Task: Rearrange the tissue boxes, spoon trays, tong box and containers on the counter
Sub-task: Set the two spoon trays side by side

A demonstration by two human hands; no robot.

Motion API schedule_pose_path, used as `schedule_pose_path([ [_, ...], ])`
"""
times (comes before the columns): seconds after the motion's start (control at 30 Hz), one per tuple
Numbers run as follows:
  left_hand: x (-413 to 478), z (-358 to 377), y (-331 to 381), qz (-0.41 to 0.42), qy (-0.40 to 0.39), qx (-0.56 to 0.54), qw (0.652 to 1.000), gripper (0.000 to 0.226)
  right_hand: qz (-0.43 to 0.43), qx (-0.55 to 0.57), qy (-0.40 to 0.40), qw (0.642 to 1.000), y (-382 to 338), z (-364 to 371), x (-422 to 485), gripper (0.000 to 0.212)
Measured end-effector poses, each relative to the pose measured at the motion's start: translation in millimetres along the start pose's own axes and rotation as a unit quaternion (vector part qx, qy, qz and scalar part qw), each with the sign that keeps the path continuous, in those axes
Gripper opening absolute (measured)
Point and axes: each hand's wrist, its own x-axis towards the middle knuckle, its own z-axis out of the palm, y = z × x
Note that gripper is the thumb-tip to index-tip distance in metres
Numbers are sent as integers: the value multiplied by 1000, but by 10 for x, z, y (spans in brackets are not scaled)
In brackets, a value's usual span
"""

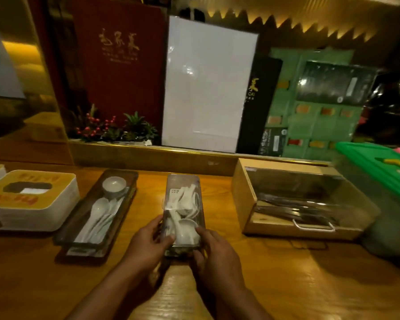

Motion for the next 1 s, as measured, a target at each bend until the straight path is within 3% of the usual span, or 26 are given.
schedule_pose_path([
  [0.23,155,563,147,-6,-62,-10,998,49,60,-94,62,992,309,-255,-36,62],
  [0.5,218,936,323,-31,-65,-41,997,52,87,-142,80,983,560,-390,-11,65],
  [1.0,309,1114,432,-19,-72,-5,997,58,82,-114,67,988,851,-420,140,69],
])
